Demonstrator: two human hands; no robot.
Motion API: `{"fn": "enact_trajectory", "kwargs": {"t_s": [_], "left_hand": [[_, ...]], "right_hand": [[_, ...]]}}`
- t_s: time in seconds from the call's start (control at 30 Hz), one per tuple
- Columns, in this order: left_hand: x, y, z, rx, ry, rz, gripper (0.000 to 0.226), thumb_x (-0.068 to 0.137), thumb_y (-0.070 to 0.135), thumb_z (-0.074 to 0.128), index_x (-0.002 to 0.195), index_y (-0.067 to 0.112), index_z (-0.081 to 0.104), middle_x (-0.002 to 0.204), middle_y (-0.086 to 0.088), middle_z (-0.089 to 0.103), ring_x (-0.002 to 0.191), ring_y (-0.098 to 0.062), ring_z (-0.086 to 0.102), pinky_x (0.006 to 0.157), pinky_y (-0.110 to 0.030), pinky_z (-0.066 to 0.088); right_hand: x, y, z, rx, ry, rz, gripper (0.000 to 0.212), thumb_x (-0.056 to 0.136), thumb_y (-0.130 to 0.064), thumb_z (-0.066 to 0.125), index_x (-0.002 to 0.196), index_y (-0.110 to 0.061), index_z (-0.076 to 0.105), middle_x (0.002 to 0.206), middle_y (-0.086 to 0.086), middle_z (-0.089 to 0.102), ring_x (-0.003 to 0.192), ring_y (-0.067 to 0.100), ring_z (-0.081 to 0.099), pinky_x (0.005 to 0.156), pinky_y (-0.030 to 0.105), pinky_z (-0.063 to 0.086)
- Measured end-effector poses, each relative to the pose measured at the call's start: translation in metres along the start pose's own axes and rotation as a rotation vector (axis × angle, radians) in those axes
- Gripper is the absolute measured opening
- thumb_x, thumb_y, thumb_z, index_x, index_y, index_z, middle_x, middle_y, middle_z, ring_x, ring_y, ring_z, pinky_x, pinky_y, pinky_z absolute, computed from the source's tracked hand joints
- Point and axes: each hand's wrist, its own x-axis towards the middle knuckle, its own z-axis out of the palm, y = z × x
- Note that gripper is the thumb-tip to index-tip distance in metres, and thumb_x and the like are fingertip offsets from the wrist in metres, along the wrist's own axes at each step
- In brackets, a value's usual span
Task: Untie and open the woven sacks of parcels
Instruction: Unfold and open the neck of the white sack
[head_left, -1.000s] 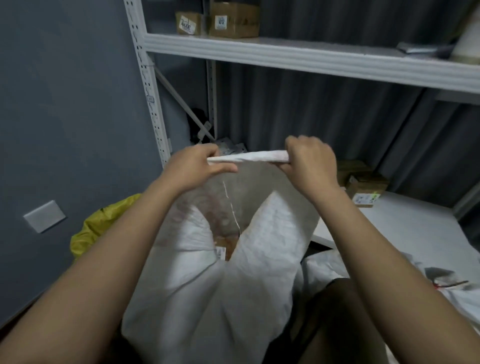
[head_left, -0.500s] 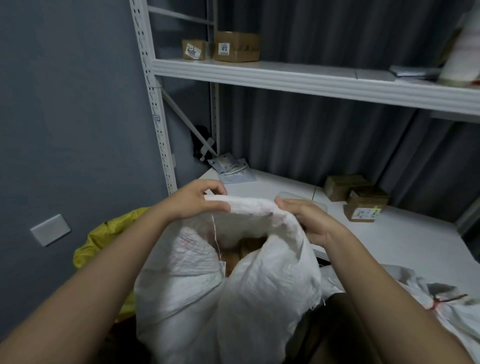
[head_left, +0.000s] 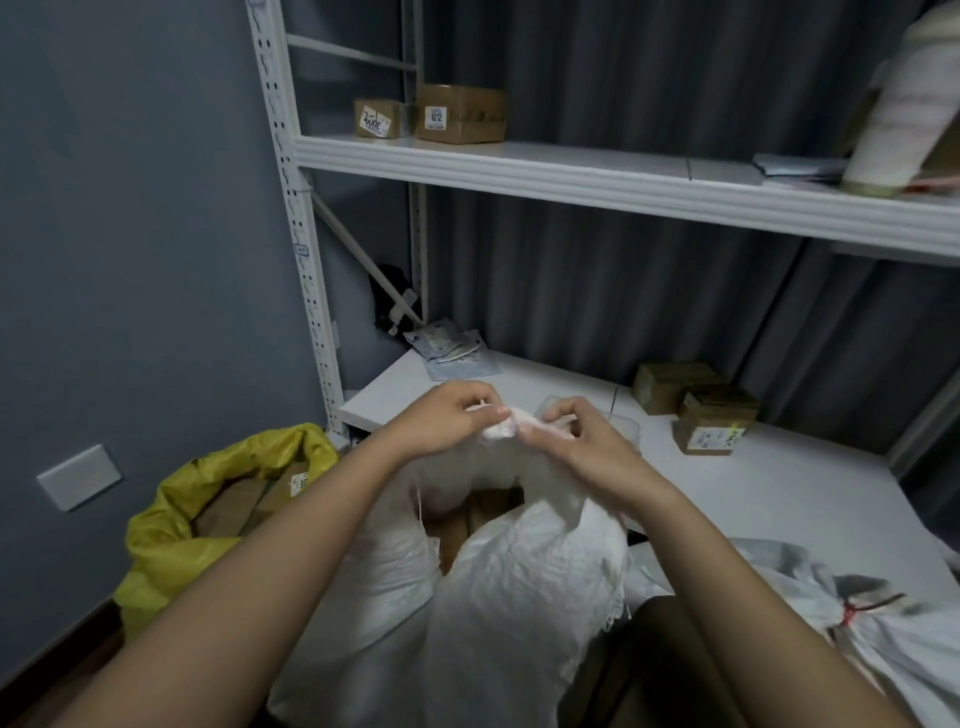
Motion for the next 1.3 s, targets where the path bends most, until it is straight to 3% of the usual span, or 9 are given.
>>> {"fn": "enact_trajectory", "kwargs": {"t_s": [0.13, 0.27, 0.37, 0.53, 0.7, 0.8, 0.97, 1.13, 1.3], "left_hand": [[0.011, 0.008, -0.006, -0.001, 0.005, -0.143, 0.048, 0.091, 0.049, 0.053, 0.053, 0.023, 0.04, 0.046, 0.011, 0.036, 0.048, -0.002, 0.038, 0.054, -0.025, 0.027], [0.009, 0.007, 0.003, 0.425, 0.005, 0.03, 0.042, 0.082, 0.063, 0.052, 0.11, 0.032, 0.055, 0.093, 0.012, 0.051, 0.082, -0.011, 0.052, 0.071, -0.031, 0.042], [0.009, 0.006, 0.008, 0.503, -0.021, 0.165, 0.038, 0.082, 0.057, 0.059, 0.11, 0.03, 0.057, 0.103, 0.009, 0.05, 0.084, -0.01, 0.051, 0.073, -0.035, 0.045], [0.028, -0.01, 0.002, 0.283, -0.02, 0.131, 0.026, 0.088, 0.042, 0.06, 0.085, 0.019, 0.07, 0.082, 0.003, 0.059, 0.082, -0.012, 0.056, 0.08, -0.046, 0.046], [0.036, -0.014, 0.012, 0.527, 0.22, -0.013, 0.026, 0.089, 0.049, 0.054, 0.087, 0.03, 0.072, 0.112, 0.01, 0.055, 0.11, -0.013, 0.038, 0.097, -0.032, 0.016], [0.031, 0.004, 0.031, 0.756, 0.535, 0.042, 0.022, 0.086, 0.042, 0.062, 0.095, 0.024, 0.069, 0.12, 0.001, 0.051, 0.112, -0.025, 0.041, 0.095, -0.038, 0.019], [-0.003, 0.036, 0.039, 0.121, 0.565, -0.162, 0.033, 0.095, 0.047, 0.044, 0.078, 0.02, 0.052, 0.076, 0.011, 0.051, 0.083, -0.016, 0.05, 0.071, -0.032, 0.037], [-0.011, 0.038, 0.036, -0.178, 0.146, -0.264, 0.04, 0.097, 0.045, 0.04, 0.124, 0.019, 0.055, 0.114, 0.002, 0.061, 0.107, -0.017, 0.058, 0.087, -0.031, 0.044], [0.004, 0.022, 0.027, -0.245, 0.357, -0.323, 0.02, 0.099, 0.02, 0.043, 0.095, 0.011, 0.061, 0.07, 0.001, 0.055, 0.063, -0.014, 0.05, 0.056, -0.027, 0.037]], "right_hand": [[-0.006, 0.005, -0.001, -0.138, 0.064, -0.186, 0.016, 0.089, -0.032, 0.065, 0.081, -0.019, 0.068, 0.079, -0.005, 0.066, 0.074, 0.009, 0.058, 0.067, 0.023, 0.041], [0.004, 0.011, -0.002, 0.403, -0.091, 0.18, 0.026, 0.09, -0.031, 0.065, 0.091, -0.007, 0.074, 0.094, 0.018, 0.071, 0.083, 0.027, 0.064, 0.085, 0.038, 0.051], [0.007, 0.013, -0.001, 0.717, -0.181, 0.269, 0.023, 0.092, -0.021, 0.061, 0.099, -0.001, 0.069, 0.09, 0.019, 0.069, 0.075, 0.025, 0.067, 0.076, 0.038, 0.055], [-0.008, 0.011, 0.001, 0.133, 0.012, 0.061, 0.027, 0.093, -0.04, 0.057, 0.102, -0.017, 0.066, 0.095, -0.002, 0.067, 0.083, 0.009, 0.062, 0.075, 0.023, 0.048], [-0.02, 0.02, -0.001, 0.318, -0.051, 0.127, 0.019, 0.094, -0.018, 0.056, 0.084, -0.008, 0.068, 0.074, 0.003, 0.063, 0.068, 0.013, 0.058, 0.061, 0.021, 0.045], [-0.013, 0.011, 0.004, 0.573, -0.044, 0.156, 0.016, 0.095, -0.011, 0.053, 0.098, -0.007, 0.069, 0.077, 0.002, 0.067, 0.069, 0.01, 0.061, 0.061, 0.018, 0.048], [0.014, -0.009, 0.003, 0.745, -0.096, 0.158, 0.032, 0.093, 0.004, 0.046, 0.123, -0.001, 0.058, 0.097, 0.01, 0.069, 0.083, 0.016, 0.065, 0.07, 0.024, 0.054], [0.033, -0.04, 0.011, 0.858, -0.063, 0.101, 0.041, 0.086, 0.013, 0.057, 0.123, -0.004, 0.049, 0.088, 0.007, 0.063, 0.072, 0.012, 0.063, 0.067, 0.024, 0.052], [0.036, -0.032, 0.017, 0.253, 0.291, -0.208, 0.014, 0.082, -0.009, 0.072, 0.084, -0.016, 0.061, 0.072, -0.005, 0.06, 0.063, -0.001, 0.054, 0.063, 0.015, 0.045]]}}
